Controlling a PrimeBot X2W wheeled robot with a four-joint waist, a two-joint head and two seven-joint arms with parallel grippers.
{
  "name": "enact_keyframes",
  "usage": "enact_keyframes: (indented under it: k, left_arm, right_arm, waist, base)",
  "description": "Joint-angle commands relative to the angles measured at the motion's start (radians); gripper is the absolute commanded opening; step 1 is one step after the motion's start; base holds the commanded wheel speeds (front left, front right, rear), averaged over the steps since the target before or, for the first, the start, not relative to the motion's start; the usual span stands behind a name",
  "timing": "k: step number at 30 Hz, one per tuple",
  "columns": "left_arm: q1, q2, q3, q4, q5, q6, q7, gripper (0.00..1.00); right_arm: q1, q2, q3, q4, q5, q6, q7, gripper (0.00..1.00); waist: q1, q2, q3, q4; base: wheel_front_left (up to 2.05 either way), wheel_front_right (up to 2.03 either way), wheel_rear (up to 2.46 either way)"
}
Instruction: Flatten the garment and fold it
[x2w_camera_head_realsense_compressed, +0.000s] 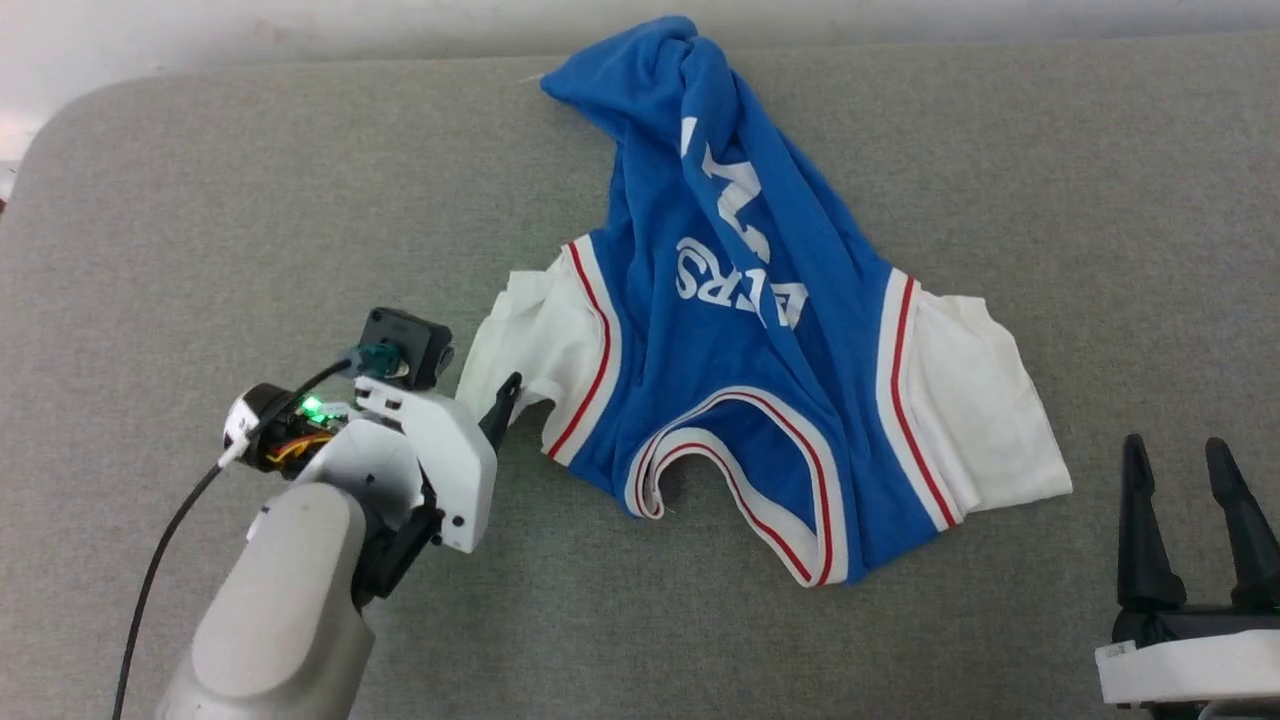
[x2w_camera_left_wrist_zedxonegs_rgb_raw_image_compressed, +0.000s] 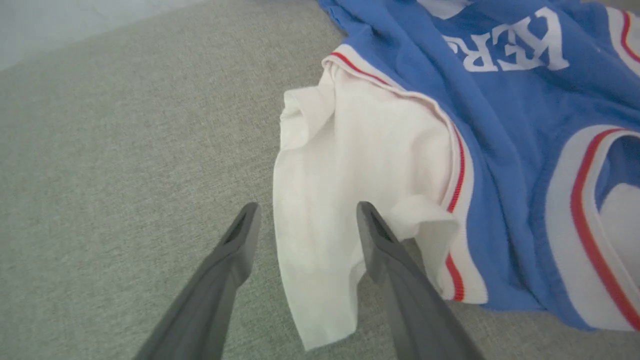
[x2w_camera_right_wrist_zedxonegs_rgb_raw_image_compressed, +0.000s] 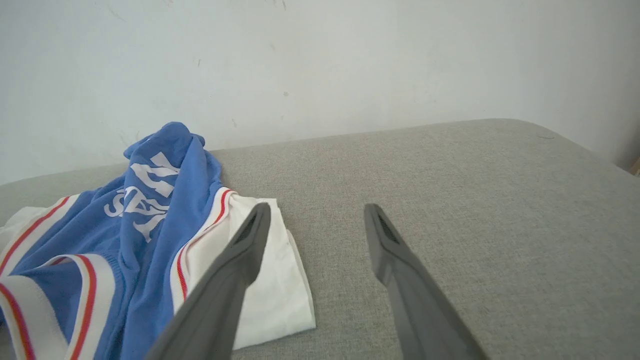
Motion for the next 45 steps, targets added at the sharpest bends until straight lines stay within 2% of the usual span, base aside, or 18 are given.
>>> enact_keyframes:
  k: [1, 8, 11, 14, 15, 16, 17, 22, 27, 32, 39, 45]
  left_arm:
    - [-0.017, 0.006, -0.004, 0.007, -0.008, -0.006, 0.004, 1.0]
    - [-0.082, 0.032, -0.094, 0.092, -0.13, -0.006, 0.151, 1.0]
    - [-0.101, 0.059, -0.112, 0.129, -0.13, -0.002, 0.214, 1.0]
    - [-0.114, 0.074, -0.121, 0.169, -0.1, 0.031, 0.244, 1.0]
    - [-0.114, 0.07, -0.123, 0.183, -0.1, 0.037, 0.253, 0.84]
    - [-0.113, 0.065, -0.125, 0.193, -0.102, 0.043, 0.259, 0.27]
    - [-0.112, 0.061, -0.127, 0.2, -0.102, 0.046, 0.261, 0.0]
    - [-0.102, 0.043, -0.116, 0.207, -0.131, 0.045, 0.224, 0.0]
    - [-0.055, 0.021, -0.053, 0.153, -0.174, 0.088, 0.097, 0.0]
    - [0.067, 0.01, 0.026, 0.036, -0.236, 0.138, 0.0, 0.0]
    - [0.298, 0.06, 0.156, -0.139, -0.294, 0.233, -0.055, 0.0]
    - [0.439, 0.082, 0.207, -0.278, -0.324, 0.272, -0.045, 0.0]
  right_arm:
    - [-0.011, 0.002, -0.001, -0.004, -0.006, -0.001, 0.0, 1.0]
    - [-0.022, 0.002, -0.009, -0.018, -0.016, -0.001, 0.014, 1.0]
    - [-0.026, 0.002, -0.007, -0.024, -0.016, -0.001, 0.017, 1.0]
    - [-0.034, 0.002, -0.003, -0.026, -0.016, -0.001, 0.018, 1.0]
    - [-0.037, 0.002, -0.002, -0.026, -0.017, -0.001, 0.018, 1.0]
    - [-0.04, 0.002, -0.002, -0.025, -0.017, -0.001, 0.018, 1.0]
    - [-0.042, 0.002, -0.001, -0.025, -0.018, -0.001, 0.019, 1.0]
    - [-0.051, 0.002, -0.001, -0.025, -0.023, -0.001, 0.024, 1.0]
    - [-0.061, 0.002, 0.014, -0.032, -0.037, -0.001, 0.033, 1.0]
    - [-0.094, 0.002, 0.019, -0.064, -0.063, -0.001, 0.084, 1.0]
    - [-0.137, 0.002, -0.006, -0.113, -0.118, -0.001, 0.245, 1.0]
    - [-0.128, 0.002, -0.022, -0.106, -0.123, -0.001, 0.455, 1.0]
  waist:
    - [-0.0002, -0.0001, 0.015, -0.008]
    - [-0.0002, -0.0001, 0.057, -0.007]
    - [-0.0002, -0.0001, 0.074, -0.005]
    - [-0.0002, -0.0001, 0.088, -0.004]
    - [-0.0002, -0.0001, 0.091, -0.003]
    - [-0.0002, -0.0001, 0.094, -0.002]
    - [-0.0002, -0.0001, 0.096, 0.0]
    - [-0.0002, -0.0001, 0.092, 0.01]
    - [-0.0002, -0.0001, 0.058, 0.012]
    - [-0.0002, -0.0001, 0.015, 0.011]
    - [-0.0002, -0.0001, -0.036, 0.003]
    - [-0.0002, -0.0001, -0.057, 0.01]
  base:
    - [0.0, 0.0, 0.0]
    - [0.0, 0.0, 0.0]
    - [0.0, 0.0, 0.0]
    - [0.0, 0.0, 0.0]
    - [0.0, 0.0, 0.0]
    - [0.0, 0.0, 0.0]
    - [0.0, 0.0, 0.0]
    - [0.0, 0.0, 0.0]
    - [0.0, 0.0, 0.0]
    - [0.0, 0.0, 0.0]
    - [0.0, 0.0, 0.0]
    - [0.0, 0.0, 0.0]
